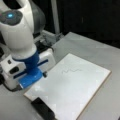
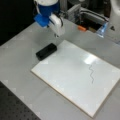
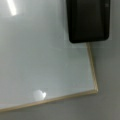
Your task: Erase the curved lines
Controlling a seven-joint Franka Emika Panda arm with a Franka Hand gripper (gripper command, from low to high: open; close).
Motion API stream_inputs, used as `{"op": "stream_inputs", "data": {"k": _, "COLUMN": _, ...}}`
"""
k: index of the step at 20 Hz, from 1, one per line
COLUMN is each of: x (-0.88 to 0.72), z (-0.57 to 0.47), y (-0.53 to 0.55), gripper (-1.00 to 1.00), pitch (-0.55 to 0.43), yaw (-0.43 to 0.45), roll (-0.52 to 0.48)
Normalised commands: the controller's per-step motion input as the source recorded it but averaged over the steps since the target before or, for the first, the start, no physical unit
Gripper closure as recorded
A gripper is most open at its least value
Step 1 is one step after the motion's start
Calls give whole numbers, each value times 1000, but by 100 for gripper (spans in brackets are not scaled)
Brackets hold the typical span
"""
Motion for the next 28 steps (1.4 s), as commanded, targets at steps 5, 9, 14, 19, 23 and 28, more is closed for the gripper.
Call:
{"op": "stream_inputs", "data": {"k": 5, "x": 303, "z": -38, "y": -242, "gripper": -100, "pitch": 129, "yaw": 189, "roll": -86}}
{"op": "stream_inputs", "data": {"k": 9, "x": 231, "z": 6, "y": -268, "gripper": -100, "pitch": 149, "yaw": 202, "roll": -142}}
{"op": "stream_inputs", "data": {"k": 14, "x": 187, "z": -82, "y": -227, "gripper": -100, "pitch": 117, "yaw": 182, "roll": -126}}
{"op": "stream_inputs", "data": {"k": 19, "x": 189, "z": -137, "y": -148, "gripper": -100, "pitch": 77, "yaw": 174, "roll": -74}}
{"op": "stream_inputs", "data": {"k": 23, "x": 168, "z": -69, "y": -123, "gripper": -100, "pitch": 63, "yaw": 184, "roll": -46}}
{"op": "stream_inputs", "data": {"k": 28, "x": 141, "z": -78, "y": -113, "gripper": -100, "pitch": 43, "yaw": 174, "roll": -12}}
